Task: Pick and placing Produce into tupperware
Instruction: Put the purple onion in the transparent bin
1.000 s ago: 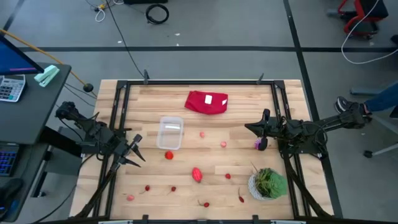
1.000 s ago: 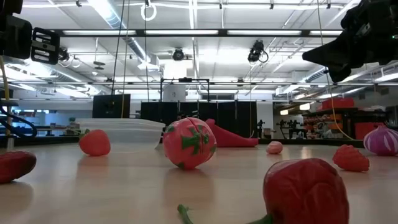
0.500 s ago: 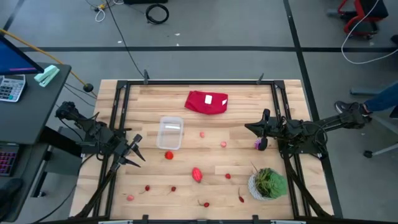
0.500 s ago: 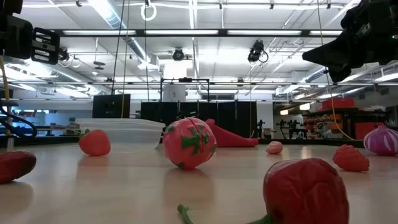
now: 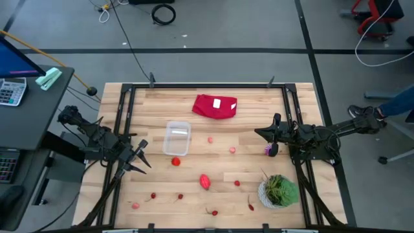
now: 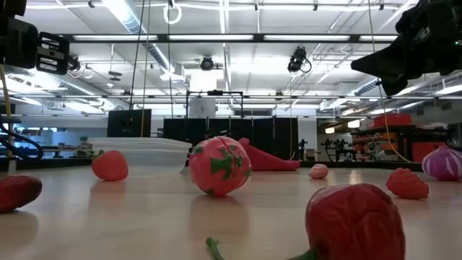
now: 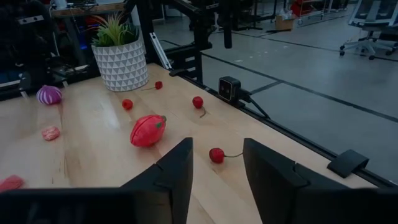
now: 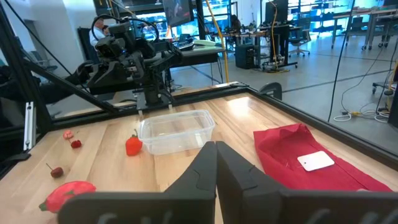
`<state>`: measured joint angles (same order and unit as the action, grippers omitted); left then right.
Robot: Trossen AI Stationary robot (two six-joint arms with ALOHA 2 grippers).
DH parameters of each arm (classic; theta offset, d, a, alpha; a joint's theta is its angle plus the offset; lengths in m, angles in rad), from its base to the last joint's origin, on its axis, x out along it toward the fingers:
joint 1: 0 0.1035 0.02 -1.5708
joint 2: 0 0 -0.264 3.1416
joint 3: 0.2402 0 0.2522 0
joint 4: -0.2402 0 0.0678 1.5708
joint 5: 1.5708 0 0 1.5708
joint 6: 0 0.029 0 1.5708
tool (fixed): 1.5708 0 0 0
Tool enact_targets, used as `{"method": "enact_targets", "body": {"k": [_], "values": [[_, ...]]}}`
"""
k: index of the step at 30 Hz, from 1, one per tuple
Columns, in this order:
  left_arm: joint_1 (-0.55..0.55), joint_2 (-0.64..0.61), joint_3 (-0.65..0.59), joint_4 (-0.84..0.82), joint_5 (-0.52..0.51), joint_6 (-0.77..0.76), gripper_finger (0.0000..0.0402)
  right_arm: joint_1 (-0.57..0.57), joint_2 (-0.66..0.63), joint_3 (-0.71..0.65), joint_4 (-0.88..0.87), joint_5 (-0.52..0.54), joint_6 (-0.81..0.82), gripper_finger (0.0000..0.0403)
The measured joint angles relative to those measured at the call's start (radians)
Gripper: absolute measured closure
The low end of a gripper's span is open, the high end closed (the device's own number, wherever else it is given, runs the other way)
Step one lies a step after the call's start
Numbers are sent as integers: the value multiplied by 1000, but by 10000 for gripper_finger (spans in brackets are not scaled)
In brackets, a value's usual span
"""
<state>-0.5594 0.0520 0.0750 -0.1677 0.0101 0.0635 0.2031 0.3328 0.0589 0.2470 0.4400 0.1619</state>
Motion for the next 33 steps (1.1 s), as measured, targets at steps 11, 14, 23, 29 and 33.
{"method": "enact_targets", "body": {"k": [11, 14, 23, 29, 33], "values": [[0, 0, 0, 0, 0, 0, 258, 0, 0, 0, 0, 0, 0, 398], [0, 0, 0, 0, 0, 0, 261, 0, 0, 0, 0, 0, 0, 398], [0, 0, 0, 0, 0, 0, 252, 0, 0, 0, 0, 0, 0, 398], [0, 0, 0, 0, 0, 0, 249, 0, 0, 0, 0, 0, 0, 398], [0, 0, 0, 0, 0, 0, 255, 0, 0, 0, 0, 0, 0, 398]]}}
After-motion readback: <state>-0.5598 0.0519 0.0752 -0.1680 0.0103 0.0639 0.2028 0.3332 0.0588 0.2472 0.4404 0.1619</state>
